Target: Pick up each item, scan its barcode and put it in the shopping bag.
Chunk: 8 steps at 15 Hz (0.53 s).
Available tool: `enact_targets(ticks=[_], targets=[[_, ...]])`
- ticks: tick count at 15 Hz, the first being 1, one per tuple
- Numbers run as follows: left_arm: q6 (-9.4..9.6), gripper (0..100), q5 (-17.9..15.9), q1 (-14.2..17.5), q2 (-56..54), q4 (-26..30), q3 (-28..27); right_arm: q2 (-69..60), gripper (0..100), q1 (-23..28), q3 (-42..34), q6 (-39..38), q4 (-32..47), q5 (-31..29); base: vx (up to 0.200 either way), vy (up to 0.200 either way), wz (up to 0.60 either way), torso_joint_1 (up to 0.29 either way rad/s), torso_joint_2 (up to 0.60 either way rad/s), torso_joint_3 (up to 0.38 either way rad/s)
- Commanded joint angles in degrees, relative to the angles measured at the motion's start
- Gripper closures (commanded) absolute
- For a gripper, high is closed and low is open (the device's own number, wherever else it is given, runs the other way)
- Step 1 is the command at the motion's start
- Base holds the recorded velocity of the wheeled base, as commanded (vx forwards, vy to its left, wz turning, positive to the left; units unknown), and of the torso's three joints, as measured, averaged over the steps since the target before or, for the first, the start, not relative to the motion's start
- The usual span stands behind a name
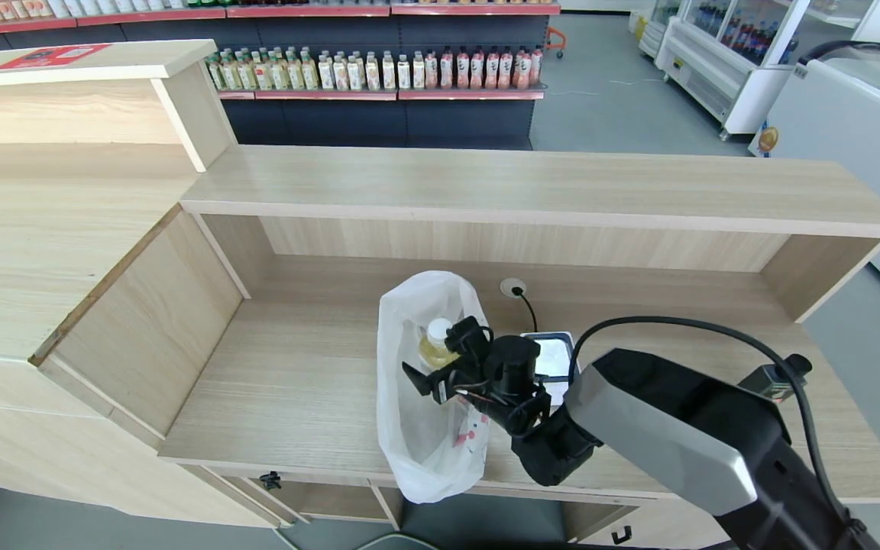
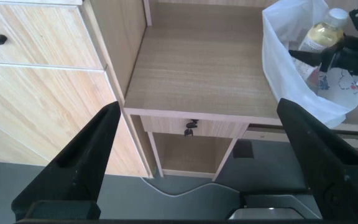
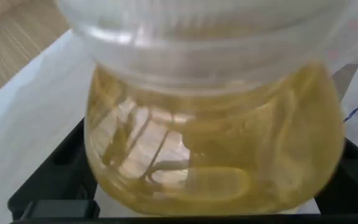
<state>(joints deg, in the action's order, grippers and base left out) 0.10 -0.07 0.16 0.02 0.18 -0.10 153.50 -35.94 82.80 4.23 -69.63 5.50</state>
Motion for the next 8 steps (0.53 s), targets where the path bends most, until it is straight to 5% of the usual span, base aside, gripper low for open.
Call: enact_targets(ticks=[1, 8], targets=[[-0.01, 0, 0.0, 0.0, 0.0, 0.0, 0.0, -6.0, 0, 0.0, 0.1, -4.9, 3.2, -1.5, 0.000, 0.000, 0.00, 0.000, 0.00, 0.000], [-0.27, 0, 0.0, 0.0, 0.0, 0.0, 0.0, -18.7, 0, 6.2, -1.1, -10.7, 16.9, -5.7, 0.000, 0.000, 0.00, 0.000, 0.00, 0.000]])
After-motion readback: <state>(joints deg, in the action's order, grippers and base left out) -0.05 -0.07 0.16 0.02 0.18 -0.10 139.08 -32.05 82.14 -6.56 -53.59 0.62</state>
